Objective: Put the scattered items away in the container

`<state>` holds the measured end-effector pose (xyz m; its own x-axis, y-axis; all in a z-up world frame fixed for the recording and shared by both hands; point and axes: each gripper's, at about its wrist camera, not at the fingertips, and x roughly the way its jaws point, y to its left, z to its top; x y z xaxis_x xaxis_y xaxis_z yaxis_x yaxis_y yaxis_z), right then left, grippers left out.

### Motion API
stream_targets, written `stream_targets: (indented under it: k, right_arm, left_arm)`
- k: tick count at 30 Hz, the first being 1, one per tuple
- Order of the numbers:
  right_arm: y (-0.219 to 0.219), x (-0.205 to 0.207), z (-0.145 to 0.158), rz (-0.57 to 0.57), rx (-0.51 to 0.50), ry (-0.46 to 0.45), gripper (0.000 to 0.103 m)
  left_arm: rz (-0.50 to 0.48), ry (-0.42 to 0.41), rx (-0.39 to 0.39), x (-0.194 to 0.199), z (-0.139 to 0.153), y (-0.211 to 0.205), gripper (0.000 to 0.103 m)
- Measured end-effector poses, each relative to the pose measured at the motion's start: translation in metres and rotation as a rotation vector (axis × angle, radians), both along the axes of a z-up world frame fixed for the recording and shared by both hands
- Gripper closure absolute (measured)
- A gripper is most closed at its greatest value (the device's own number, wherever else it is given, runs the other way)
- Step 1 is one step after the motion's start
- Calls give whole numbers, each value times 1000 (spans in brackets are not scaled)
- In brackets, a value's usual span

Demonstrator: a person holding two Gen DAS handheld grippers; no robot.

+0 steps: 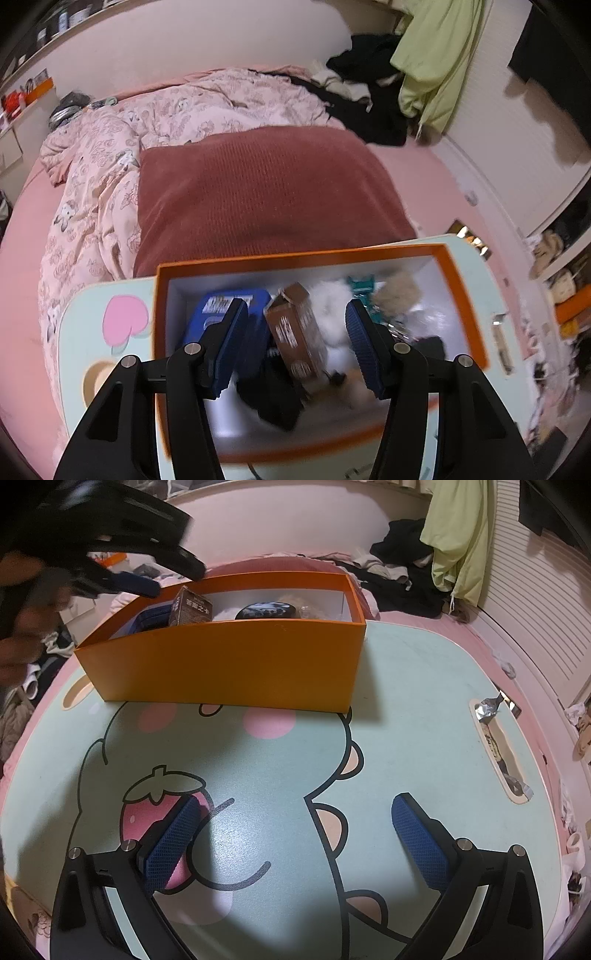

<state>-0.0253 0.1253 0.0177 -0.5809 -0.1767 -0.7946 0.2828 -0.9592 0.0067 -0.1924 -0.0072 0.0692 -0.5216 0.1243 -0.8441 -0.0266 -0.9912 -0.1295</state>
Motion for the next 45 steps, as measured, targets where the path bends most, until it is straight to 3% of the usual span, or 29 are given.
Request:
stream_targets:
  k: [4,6,7,9,12,15,17,19,22,26,28,32,34,36,38,42,45]
  right_arm:
    - [-5,-1,-1,2,0,0,0]
    - [-5,-1,-1,2,0,0,0]
    - [-6,-1,-1,2,0,0,0]
    - [-6,-1,-1,2,0,1,0]
    - [-7,-1,-1,2,0,1,0]
    - [-8,-1,-1,1,-1,1,0]
    - [-8,-1,-1,1,-1,1,0]
    - [-9,-1,-1,1,-1,1,0]
    - [-8,-1,-1,3,-1,1,0]
    - [-10,-3,-2,3,0,1,0]
    - [-10,-3,-2,3,-1,1,0]
    - [-10,-3,-2,3,-1,1,0]
    - [-10,-3,-2,3,-1,1,0]
    - [-10,-3,-2,4,-1,1,0]
    - [-10,-2,-2,4,-1,2,0]
    - [-11,-3,-2,4,-1,2,0]
    - [-10,-3,-2,4,0,2,0]
  left_arm:
    - [-36,-29,-45,-11,-20,14,47]
    - [-56,-18,-44,-6,-25,18,61]
    - [-74,-16,-28,-4,-26,22,82]
    - [-112,-33,2,-1,-28,29,84]
    - [-163,-3,-39,10,-26,41,84]
    - [-140,68,-12,23,-10,31,84]
    - [-108,159,43,42,18,20,84]
    - [-99,266,110,73,49,8,84]
    - [-121,345,200,121,70,-5,84]
    - [-147,268,272,153,39,-13,84]
    - [-121,213,257,162,4,-12,84]
    - [-41,192,250,168,-40,-15,83]
    - [-14,193,246,172,-51,-14,79]
    - [7,185,240,175,-53,-14,63]
    - [43,195,202,187,-52,-16,37]
    - [61,194,53,205,-51,-10,29]
    - [56,116,-98,210,-69,5,24]
